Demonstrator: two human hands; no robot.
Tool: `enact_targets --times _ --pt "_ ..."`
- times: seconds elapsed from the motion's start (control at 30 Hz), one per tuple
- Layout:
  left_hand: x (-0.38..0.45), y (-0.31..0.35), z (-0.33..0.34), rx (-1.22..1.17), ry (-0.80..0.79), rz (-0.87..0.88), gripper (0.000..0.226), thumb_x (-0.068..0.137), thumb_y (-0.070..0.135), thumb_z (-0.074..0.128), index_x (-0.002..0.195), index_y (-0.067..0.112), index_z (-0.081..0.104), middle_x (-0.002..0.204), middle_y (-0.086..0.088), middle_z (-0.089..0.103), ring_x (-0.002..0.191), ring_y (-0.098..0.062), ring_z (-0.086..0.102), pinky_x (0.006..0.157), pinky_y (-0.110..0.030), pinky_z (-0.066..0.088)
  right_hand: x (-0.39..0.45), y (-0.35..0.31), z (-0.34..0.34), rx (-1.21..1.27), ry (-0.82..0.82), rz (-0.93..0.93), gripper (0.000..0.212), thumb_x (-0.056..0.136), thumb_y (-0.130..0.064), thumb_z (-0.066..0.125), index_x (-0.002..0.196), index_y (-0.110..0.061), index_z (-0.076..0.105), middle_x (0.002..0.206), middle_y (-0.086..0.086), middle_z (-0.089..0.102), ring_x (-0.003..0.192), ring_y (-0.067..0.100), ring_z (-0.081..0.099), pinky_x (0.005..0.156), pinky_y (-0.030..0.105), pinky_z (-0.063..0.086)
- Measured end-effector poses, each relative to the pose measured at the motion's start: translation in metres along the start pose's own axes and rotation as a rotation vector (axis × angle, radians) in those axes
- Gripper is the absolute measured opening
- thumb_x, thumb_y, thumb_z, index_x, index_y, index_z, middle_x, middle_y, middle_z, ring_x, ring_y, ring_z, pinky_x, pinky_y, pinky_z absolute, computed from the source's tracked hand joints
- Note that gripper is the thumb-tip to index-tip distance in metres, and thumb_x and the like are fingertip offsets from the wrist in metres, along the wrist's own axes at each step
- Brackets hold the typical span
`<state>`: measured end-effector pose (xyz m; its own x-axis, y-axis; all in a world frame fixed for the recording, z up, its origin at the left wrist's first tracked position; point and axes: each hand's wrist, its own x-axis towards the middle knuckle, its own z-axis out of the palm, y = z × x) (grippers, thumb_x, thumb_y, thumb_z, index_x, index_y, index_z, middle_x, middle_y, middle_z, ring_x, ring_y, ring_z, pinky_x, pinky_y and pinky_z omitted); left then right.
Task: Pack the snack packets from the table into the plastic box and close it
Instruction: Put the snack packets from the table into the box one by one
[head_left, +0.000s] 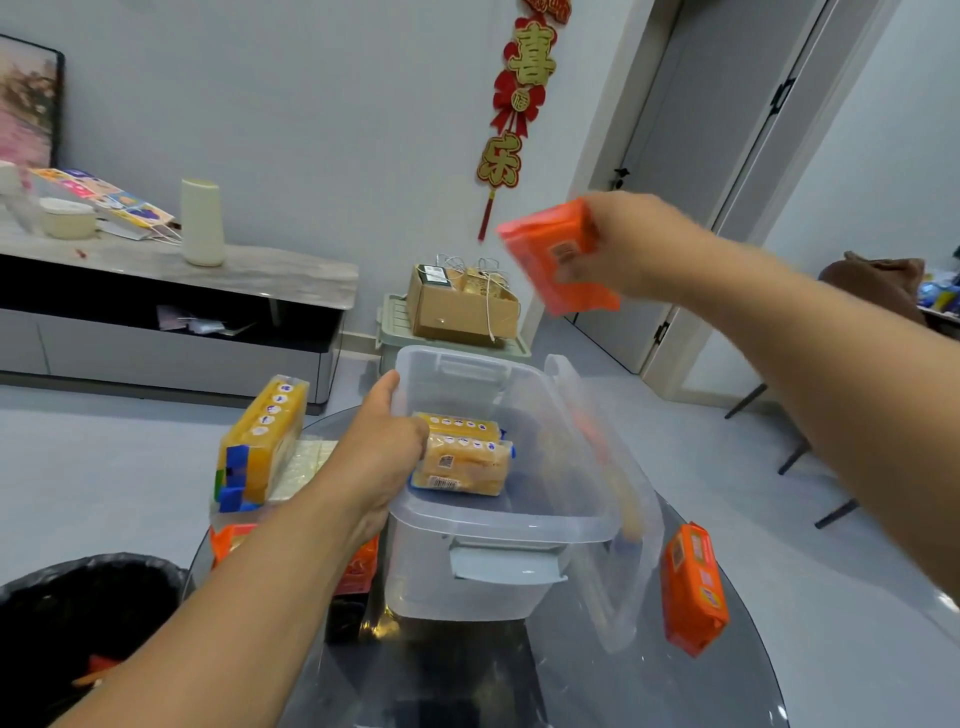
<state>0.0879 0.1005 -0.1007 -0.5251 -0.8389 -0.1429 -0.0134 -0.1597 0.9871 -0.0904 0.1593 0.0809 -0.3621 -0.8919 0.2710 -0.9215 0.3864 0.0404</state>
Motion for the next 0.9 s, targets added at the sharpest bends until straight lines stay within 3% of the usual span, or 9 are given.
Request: enact_targets --times 0.07,0.2,0.27,0.33,0.5,0.63,0.73,0.8,0.9 --pt "-0.001 -0.001 0.0 -0.017 -0.011 0.002 0.071 0.091 -0.008 0.043 0.149 0.033 0.036 0.096 0.01 0.059 0.08 -0.009 0.059 0.056 -0.026 0.048 -0.002 -0.036 0.01 -0.077 -0.171 -0.114 0.037 0.089 -0.028 0.074 0.122 -0.026 0.055 0.107 -0.004 0.062 0.099 0.022 0.06 0.078 0.034 0.05" --pt "0.003 -0.004 -0.003 -0.007 -0.034 0.023 0.074 0.086 -0.003 0.048 0.149 0.034 0.037 0.126 -0.001 0.062 0.102 -0.019 0.061 0.066 -0.027 0.05 -0.002 -0.069 0.084 -0.431 -0.462 -0.264 0.041 0.087 -0.037 0.076 0.123 -0.02 0.066 0.109 0.002 0.07 0.089 0.023 0.063 0.079 0.037 0.053" --pt "0.005 -0.006 -0.004 -0.004 -0.058 0.04 0.07 0.081 -0.004 0.049 0.141 0.033 0.046 0.116 -0.006 0.068 0.102 -0.024 0.064 0.07 -0.035 0.056 -0.004 -0.073 0.116 -0.548 -0.522 -0.283 0.045 0.085 -0.034 0.078 0.126 -0.02 0.065 0.109 0.002 0.07 0.089 0.023 0.062 0.08 0.037 0.054" --pt "0.006 -0.006 -0.004 0.002 -0.058 0.04 0.071 0.082 -0.006 0.046 0.14 0.036 0.047 0.111 -0.005 0.069 0.102 -0.025 0.065 0.077 -0.041 0.059 -0.006 -0.073 0.14 -0.588 -0.559 -0.279 0.045 0.086 -0.032 0.079 0.127 -0.02 0.064 0.106 0.001 0.066 0.089 0.022 0.057 0.079 0.036 0.05" --pt "0.004 -0.004 -0.001 -0.038 -0.032 0.051 0.071 0.09 -0.007 0.045 0.147 0.034 0.037 0.101 0.008 0.061 0.091 -0.011 0.059 0.069 -0.028 0.053 0.001 -0.083 0.163 -0.628 -0.661 -0.295 0.065 0.08 -0.034 0.085 0.138 -0.02 0.058 0.126 0.005 0.064 0.113 0.029 0.06 0.099 0.043 0.047" --pt "0.003 -0.004 -0.001 -0.046 -0.016 0.023 0.079 0.088 -0.009 0.045 0.151 0.037 0.031 0.117 0.001 0.06 0.105 -0.023 0.06 0.092 -0.044 0.054 -0.002 -0.089 0.172 -0.626 -0.679 -0.322 0.074 0.08 -0.036 0.084 0.144 -0.02 0.052 0.133 0.005 0.062 0.122 0.032 0.058 0.103 0.045 0.044" --pt "0.002 -0.004 0.0 -0.025 -0.006 0.018 0.079 0.088 -0.007 0.046 0.151 0.039 0.03 0.128 -0.003 0.058 0.115 -0.029 0.058 0.097 -0.051 0.051 -0.004 -0.086 0.181 -0.612 -0.587 -0.316 0.064 0.082 -0.04 0.081 0.138 -0.02 0.058 0.126 0.005 0.065 0.116 0.03 0.062 0.096 0.044 0.049" --pt "0.003 -0.005 0.0 -0.012 -0.005 0.012 0.079 0.089 -0.006 0.047 0.149 0.043 0.031 0.123 -0.002 0.058 0.114 -0.029 0.058 0.096 -0.051 0.052 -0.006 -0.083 0.183 -0.617 -0.538 -0.315 0.057 0.083 -0.045 0.077 0.132 -0.02 0.062 0.12 0.003 0.067 0.109 0.028 0.064 0.089 0.042 0.051" --pt "0.007 -0.008 0.0 -0.003 -0.033 0.017 0.074 0.084 -0.005 0.049 0.137 0.046 0.041 0.118 -0.003 0.064 0.109 -0.03 0.062 0.09 -0.053 0.055 -0.007 -0.077 0.175 -0.529 -0.6 -0.231 0.057 0.08 -0.051 0.079 0.124 -0.018 0.065 0.108 0.004 0.067 0.094 0.027 0.062 0.087 0.042 0.052"
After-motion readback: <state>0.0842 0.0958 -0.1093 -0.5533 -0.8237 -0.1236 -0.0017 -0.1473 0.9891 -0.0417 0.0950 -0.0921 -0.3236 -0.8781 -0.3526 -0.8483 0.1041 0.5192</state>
